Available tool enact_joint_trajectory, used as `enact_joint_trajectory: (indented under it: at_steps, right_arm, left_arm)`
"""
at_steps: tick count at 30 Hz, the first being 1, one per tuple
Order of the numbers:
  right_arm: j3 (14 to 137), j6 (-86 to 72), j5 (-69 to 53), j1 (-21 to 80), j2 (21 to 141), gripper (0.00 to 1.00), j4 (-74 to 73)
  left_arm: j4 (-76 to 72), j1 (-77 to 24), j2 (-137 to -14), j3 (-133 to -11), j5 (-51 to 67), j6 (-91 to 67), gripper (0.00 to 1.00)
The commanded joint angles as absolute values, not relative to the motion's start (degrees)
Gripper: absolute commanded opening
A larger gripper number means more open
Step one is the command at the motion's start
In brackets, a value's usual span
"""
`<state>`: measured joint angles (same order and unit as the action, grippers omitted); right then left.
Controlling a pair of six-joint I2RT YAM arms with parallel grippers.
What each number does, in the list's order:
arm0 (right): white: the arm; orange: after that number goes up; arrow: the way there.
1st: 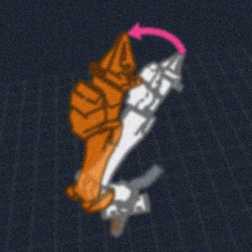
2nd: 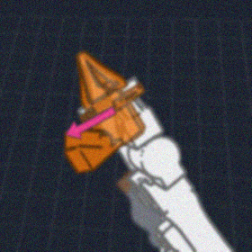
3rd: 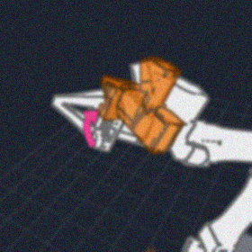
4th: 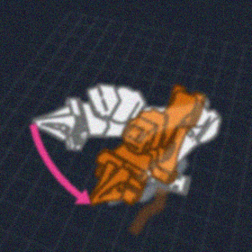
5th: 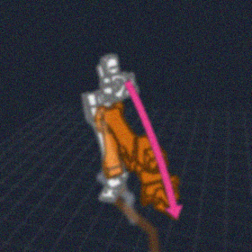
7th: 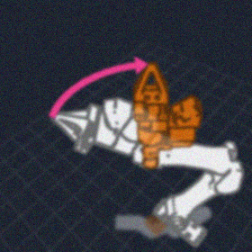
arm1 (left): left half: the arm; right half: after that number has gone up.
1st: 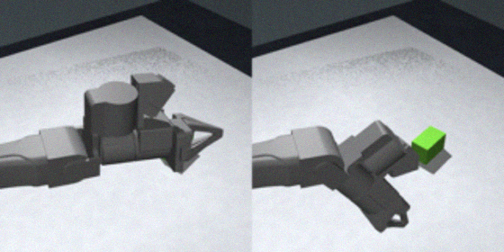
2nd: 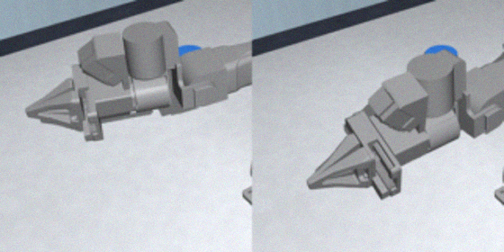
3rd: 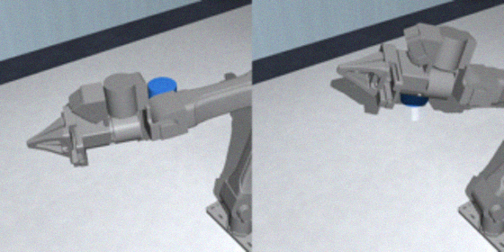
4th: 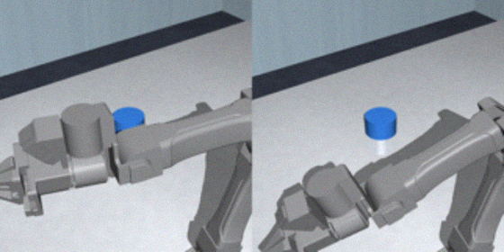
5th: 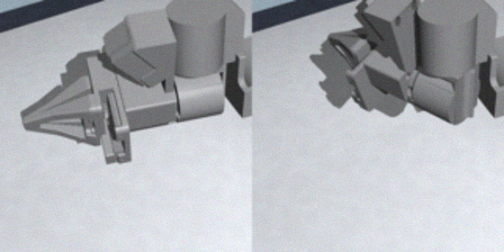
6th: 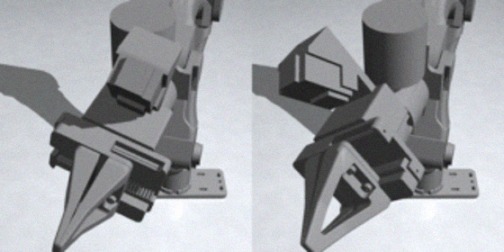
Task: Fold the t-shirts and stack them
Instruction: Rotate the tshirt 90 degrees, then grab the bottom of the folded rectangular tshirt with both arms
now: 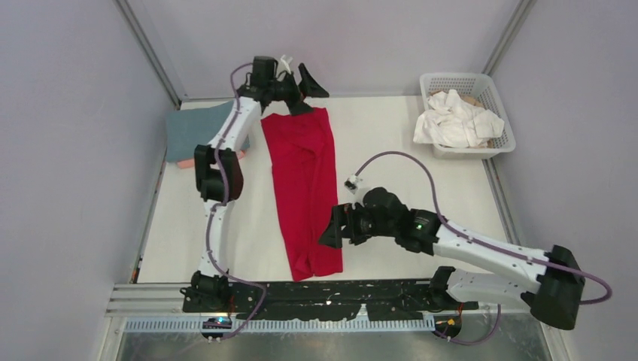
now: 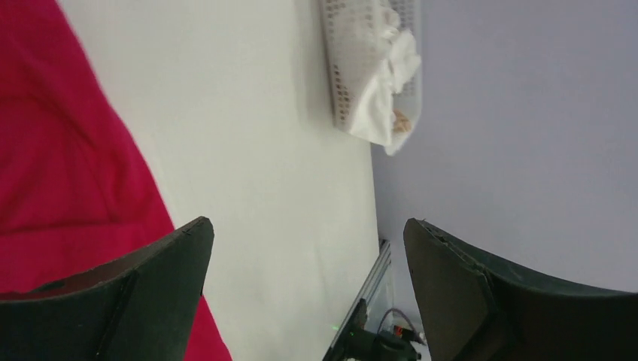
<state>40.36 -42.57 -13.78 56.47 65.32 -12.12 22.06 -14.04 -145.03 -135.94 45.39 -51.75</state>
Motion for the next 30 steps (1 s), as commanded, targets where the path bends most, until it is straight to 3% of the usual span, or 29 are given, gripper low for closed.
enact_joint_trajectory:
  at_steps: [1, 3, 6, 9, 12, 15, 17, 25, 27, 28, 30]
  right_arm:
    - [39.09, -38.29, -1.02, 56.46, 54.17, 0.95, -25.44]
    - [37.87, -39.22, -1.65, 56.43, 52.44, 0.95, -26.85]
    - [37.29, -40.55, -3.91, 56.47, 54.56, 0.97, -28.52]
    - [36.27, -43.02, -5.29, 56.76, 58.24, 0.81, -24.57]
    - [35.28, -45.06, -5.43, 57.18, 61.79, 0.73, -20.22]
    - [35.47, -46.23, -5.45, 58.05, 67.56, 0.65, -17.38]
    - [35.33, -47.18, -6.65, 58.97, 70.98, 0.61, -15.2]
    - [34.15, -51.6, -6.75, 61.14, 80.39, 0.44, -9.96]
    - [33.58, -52.33, -7.03, 61.84, 80.97, 0.32, -9.57]
    - [33.27, -52.92, -6.81, 62.15, 80.36, 0.2, -9.56]
    - [31.95, -53.57, -5.5, 62.25, 78.11, 0.12, -10.77]
  left_arm:
    - [33.18, -13.92, -116.9, -128.41, 45.39, -37.82, 1.0]
    - [39.52, -14.9, -106.84, -117.51, 38.41, -33.36, 1.0]
    - [42.31, -18.27, -89.49, -96.7, 18.93, -31.48, 1.0]
    - [37.98, -22.61, -69.0, -71.22, 4.09, -40.98, 0.99]
    - [35.22, -28.44, -52.36, -52.04, -2.55, -49.3, 1.0]
    - [41.57, -34.0, -40.57, -42.49, -8.04, -55.44, 1.0]
    - [42.86, -36.25, -35.84, -37.79, -5.57, -57.11, 1.0]
    - [45.25, -42.01, -29.73, -25.7, -0.29, -64.99, 1.0]
    - [45.25, -42.67, -28.94, -24.47, 1.55, -65.61, 1.0]
    - [45.23, -43.1, -28.66, -24.03, 1.7, -66.11, 1.0]
    - [43.49, -44.82, -28.78, -22.86, 3.54, -67.08, 1.0]
